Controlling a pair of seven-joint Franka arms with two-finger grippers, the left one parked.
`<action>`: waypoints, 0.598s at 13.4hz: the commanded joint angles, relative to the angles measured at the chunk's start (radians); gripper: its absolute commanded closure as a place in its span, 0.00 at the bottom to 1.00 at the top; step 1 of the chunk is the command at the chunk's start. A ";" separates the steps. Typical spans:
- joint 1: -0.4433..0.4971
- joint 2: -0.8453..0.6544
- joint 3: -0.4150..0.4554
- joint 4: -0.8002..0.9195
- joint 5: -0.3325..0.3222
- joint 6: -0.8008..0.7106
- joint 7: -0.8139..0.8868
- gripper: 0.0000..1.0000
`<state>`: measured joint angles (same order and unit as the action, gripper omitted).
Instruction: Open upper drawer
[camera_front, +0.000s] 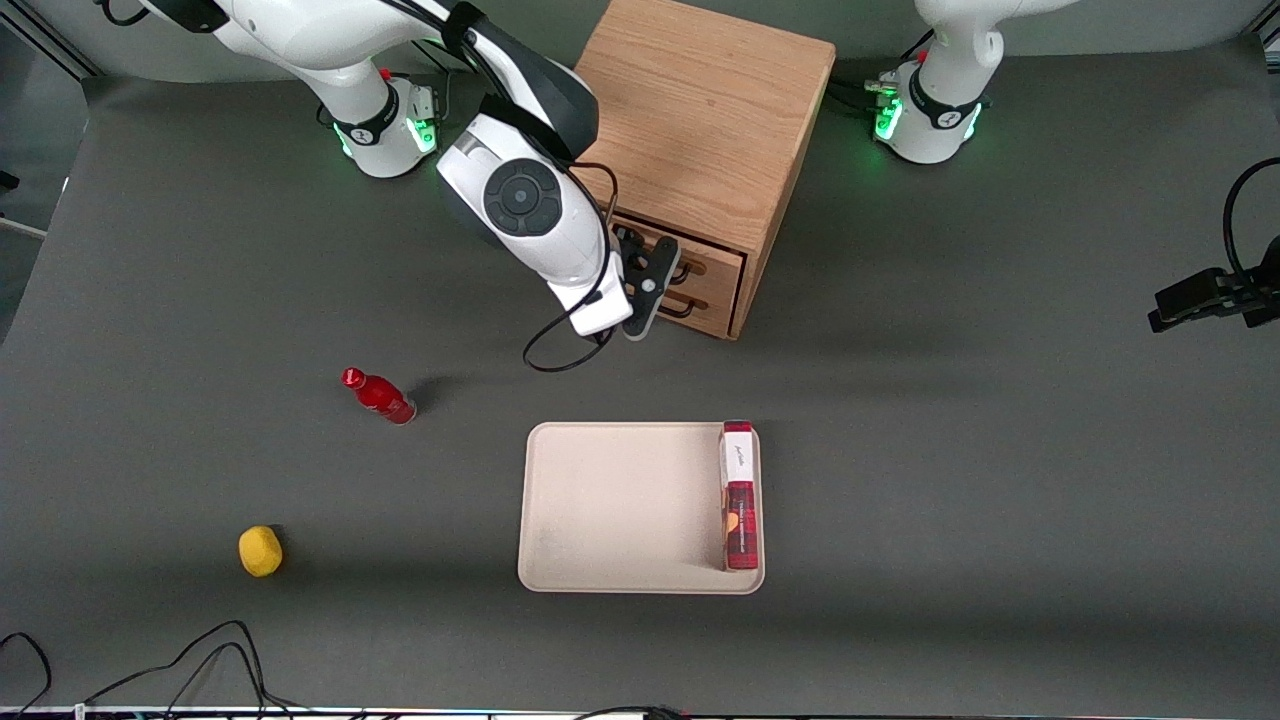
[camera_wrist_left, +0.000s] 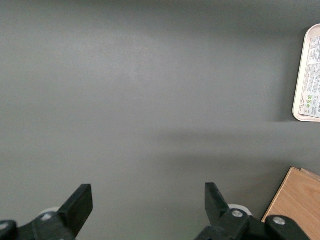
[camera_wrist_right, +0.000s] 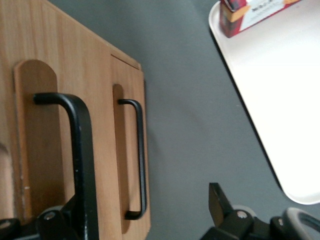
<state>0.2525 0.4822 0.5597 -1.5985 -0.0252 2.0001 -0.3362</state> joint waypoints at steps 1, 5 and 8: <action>-0.001 0.015 -0.001 0.020 -0.038 0.006 0.008 0.00; -0.005 0.038 -0.003 0.048 -0.039 0.006 0.011 0.00; -0.005 0.056 -0.030 0.078 -0.039 0.006 0.010 0.00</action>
<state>0.2457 0.5021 0.5443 -1.5706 -0.0394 2.0030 -0.3362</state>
